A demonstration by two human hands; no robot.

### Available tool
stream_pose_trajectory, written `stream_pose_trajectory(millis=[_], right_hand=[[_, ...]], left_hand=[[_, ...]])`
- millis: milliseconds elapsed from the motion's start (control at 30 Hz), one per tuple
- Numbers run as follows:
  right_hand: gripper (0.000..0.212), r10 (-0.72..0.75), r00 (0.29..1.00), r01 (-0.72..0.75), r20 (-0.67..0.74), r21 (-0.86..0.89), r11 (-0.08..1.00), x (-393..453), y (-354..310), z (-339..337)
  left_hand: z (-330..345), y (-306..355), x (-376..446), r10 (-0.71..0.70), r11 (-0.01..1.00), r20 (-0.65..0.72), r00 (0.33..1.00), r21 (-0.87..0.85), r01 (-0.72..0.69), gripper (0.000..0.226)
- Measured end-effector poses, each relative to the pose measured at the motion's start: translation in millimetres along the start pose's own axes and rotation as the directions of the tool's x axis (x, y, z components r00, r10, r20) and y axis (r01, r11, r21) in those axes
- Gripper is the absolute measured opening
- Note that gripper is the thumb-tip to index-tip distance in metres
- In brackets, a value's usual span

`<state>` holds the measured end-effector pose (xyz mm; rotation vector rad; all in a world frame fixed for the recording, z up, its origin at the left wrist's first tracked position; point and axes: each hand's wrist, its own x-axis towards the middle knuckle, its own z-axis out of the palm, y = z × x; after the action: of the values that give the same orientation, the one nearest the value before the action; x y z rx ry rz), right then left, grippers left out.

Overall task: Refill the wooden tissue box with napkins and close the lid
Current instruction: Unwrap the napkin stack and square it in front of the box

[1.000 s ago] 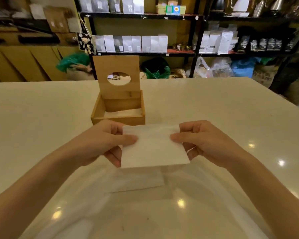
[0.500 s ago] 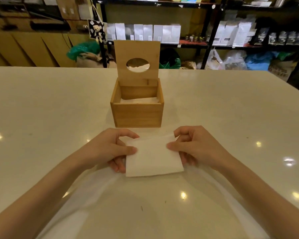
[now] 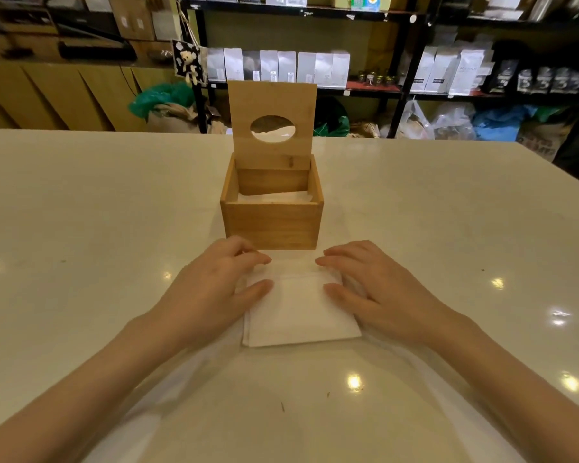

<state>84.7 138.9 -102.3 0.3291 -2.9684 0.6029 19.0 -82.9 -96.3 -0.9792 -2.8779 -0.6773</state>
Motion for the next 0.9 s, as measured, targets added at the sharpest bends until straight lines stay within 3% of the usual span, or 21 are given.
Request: stream_pose_trajectory(millis=[100, 167, 333, 600, 800, 900], right_hand=[[0.054, -0.027, 0.996, 0.035, 0.080, -0.104, 0.994, 0, -1, 6], [0.055, -0.030, 0.995, 0.041, 0.091, -0.119, 0.992, 1, -1, 7], [0.039, -0.038, 0.996, 0.040, 0.086, -0.015, 0.999, 4, 0, 2], [0.020, 0.059, 0.983, -0.092, 0.175, 0.191, 0.977, 16, -9, -9], [0.038, 0.152, 0.967, -0.205, 0.205, 0.265, 0.942, 23, -11, -24], [0.024, 0.148, 0.976, -0.191, 0.161, 0.292, 0.937, 29, -16, -38]], left_hand=[[4, -3, -1, 0.047, 0.994, 0.100, 0.994, 0.095, -0.057, 0.055], [5, -2, 0, 0.049, 0.989, 0.148, 0.988, 0.130, -0.069, 0.052], [6, 3, 0, 0.079, 0.993, 0.093, 0.993, 0.079, -0.087, 0.042], [0, 5, 6, 0.024, 0.996, 0.173, 0.985, -0.086, -0.009, 0.012], [-16, 6, 13, -0.080, 0.970, 0.263, 0.962, -0.201, 0.136, 0.019], [-30, 3, 18, -0.122, 0.930, 0.288, 0.950, -0.301, 0.210, 0.029]])
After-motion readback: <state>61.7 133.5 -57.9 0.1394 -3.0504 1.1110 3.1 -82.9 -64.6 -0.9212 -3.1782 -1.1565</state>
